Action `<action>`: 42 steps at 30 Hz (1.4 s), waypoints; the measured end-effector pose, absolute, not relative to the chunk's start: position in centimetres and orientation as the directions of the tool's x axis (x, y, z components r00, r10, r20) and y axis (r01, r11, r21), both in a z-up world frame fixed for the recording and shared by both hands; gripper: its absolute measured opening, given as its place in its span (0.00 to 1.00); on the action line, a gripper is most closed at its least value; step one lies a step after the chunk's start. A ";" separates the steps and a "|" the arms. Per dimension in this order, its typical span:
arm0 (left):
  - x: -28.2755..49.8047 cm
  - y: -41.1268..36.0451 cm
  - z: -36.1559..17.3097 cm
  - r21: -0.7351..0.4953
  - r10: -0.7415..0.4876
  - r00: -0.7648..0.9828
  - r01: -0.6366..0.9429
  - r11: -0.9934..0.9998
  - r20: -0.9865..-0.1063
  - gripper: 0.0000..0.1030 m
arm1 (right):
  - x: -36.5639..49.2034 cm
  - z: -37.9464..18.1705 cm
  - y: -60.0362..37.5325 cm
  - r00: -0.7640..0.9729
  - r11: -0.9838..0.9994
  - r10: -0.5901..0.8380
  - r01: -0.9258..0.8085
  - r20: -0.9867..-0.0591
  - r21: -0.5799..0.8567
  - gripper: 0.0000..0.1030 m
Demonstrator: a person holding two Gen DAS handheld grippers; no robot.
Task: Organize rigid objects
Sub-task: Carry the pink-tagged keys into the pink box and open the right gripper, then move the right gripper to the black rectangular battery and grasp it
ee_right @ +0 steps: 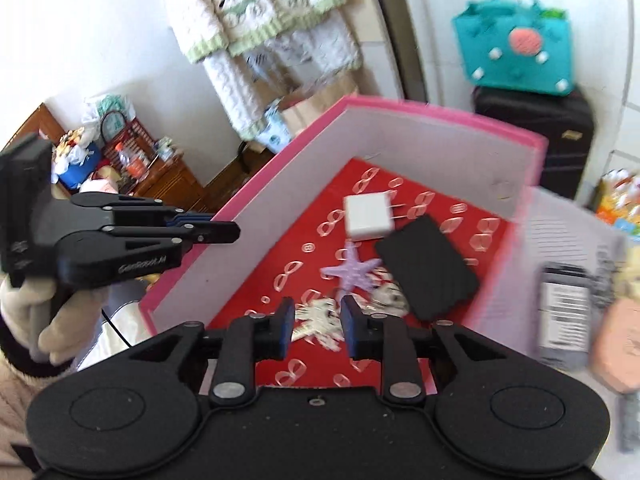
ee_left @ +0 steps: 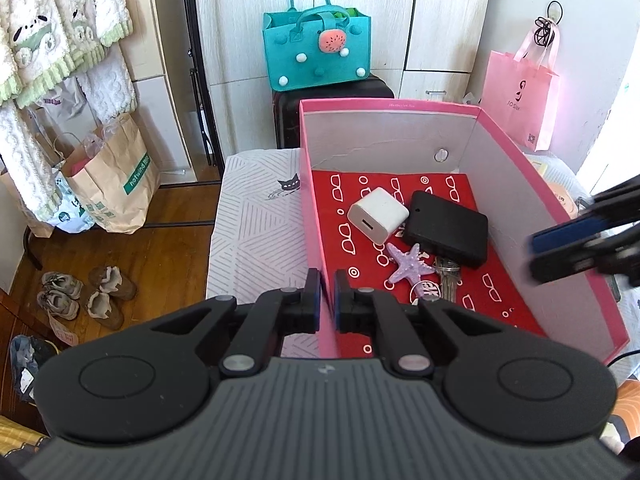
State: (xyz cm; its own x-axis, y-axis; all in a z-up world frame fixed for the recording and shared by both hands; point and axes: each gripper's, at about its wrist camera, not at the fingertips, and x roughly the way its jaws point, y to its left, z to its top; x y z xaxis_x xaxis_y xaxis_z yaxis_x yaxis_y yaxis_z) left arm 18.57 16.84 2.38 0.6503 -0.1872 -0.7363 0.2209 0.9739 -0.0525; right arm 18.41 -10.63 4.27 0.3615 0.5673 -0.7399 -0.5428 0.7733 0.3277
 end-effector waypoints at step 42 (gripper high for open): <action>18.4 15.3 2.0 -0.014 -0.091 0.628 0.127 0.992 -0.773 0.05 | 10.2 -7.8 -24.3 0.697 0.999 0.038 -0.045 -0.716 0.010 0.85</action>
State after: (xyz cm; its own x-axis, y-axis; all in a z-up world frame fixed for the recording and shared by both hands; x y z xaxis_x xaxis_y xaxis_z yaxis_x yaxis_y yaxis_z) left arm 18.45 15.34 1.95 0.6284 -0.0914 -0.7725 0.1273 0.9918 -0.0138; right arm 10.24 -24.27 -7.81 0.6967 0.0384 -0.7164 -0.0446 0.9990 0.0103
